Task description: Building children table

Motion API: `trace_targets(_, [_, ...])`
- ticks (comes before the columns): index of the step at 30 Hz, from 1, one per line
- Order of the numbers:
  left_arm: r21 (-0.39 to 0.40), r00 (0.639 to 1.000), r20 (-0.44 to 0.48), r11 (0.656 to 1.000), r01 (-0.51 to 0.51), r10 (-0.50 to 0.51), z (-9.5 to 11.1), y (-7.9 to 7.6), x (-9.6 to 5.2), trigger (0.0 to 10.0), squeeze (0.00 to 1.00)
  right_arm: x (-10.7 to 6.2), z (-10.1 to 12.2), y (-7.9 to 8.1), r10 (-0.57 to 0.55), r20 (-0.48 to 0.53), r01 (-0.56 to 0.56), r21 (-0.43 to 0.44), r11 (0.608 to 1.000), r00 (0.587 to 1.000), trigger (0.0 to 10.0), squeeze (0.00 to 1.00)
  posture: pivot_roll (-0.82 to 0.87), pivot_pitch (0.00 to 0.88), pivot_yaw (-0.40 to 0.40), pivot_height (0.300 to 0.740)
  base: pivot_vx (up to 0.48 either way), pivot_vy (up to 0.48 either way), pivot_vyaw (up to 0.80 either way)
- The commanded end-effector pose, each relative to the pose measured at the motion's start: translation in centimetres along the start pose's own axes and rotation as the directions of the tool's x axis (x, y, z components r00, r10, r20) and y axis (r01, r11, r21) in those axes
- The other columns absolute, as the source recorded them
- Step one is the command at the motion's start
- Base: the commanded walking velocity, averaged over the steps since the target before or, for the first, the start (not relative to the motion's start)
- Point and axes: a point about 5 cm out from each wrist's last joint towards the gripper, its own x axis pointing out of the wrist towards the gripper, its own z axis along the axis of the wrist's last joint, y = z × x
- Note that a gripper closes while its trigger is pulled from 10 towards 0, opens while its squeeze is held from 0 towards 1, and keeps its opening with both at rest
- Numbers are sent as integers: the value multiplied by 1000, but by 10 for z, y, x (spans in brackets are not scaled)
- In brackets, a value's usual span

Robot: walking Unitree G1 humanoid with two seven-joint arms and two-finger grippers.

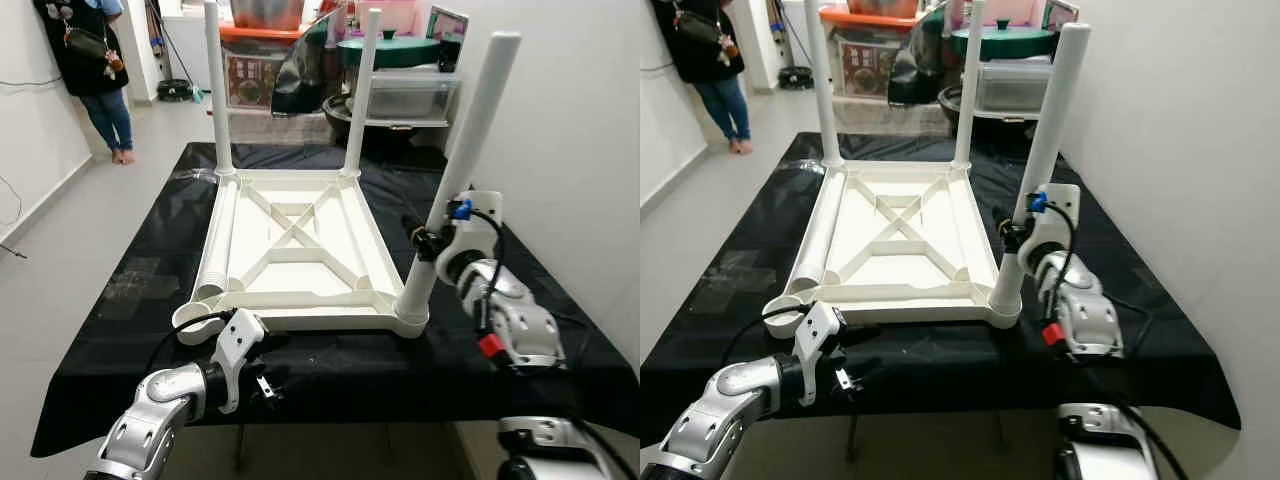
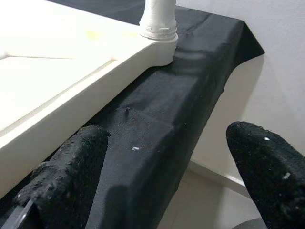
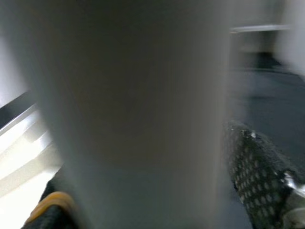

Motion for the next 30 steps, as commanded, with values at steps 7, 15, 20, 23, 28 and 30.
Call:
trace_targets(7, [0,1000,-12,1000,-3,3,-2,3,-1,10000,0,-14,-14,1,297,-75,-302,-73,950,952,0,0,37,0,-73,740,0,0,0])
trace_targets(15, [4,1000,-14,1000,-6,6,-2,3,-4,10000,0,3,-27,-23,-254,-71,256,30,966,965,0,0,46,0,-73,740,0,0,0])
trace_targets(20, [4,1000,-16,1000,0,0,-3,1,-2,10000,0,-7,-39,21,-494,-9,493,65,867,869,0,0,49,0,-72,740,0,0,0])
trace_targets(23, [4,1000,-15,1000,3,-3,-3,1,-1,10000,0,-7,-45,54,-447,-38,449,81,890,894,0,0,50,0,-73,740,0,0,0])
trace_targets(28, [5,1000,-18,1000,3,-2,-3,2,-2,10000,0,1,-38,71,-265,0,264,63,962,964,10000,396,41,0,-77,740,0,0,0])
trace_targets(30, [5,1000,-17,1000,1,-1,-4,2,-1,10000,0,6,-25,52,-182,53,178,66,982,982,10000,1000,39,0,-81,740,0,0,0])
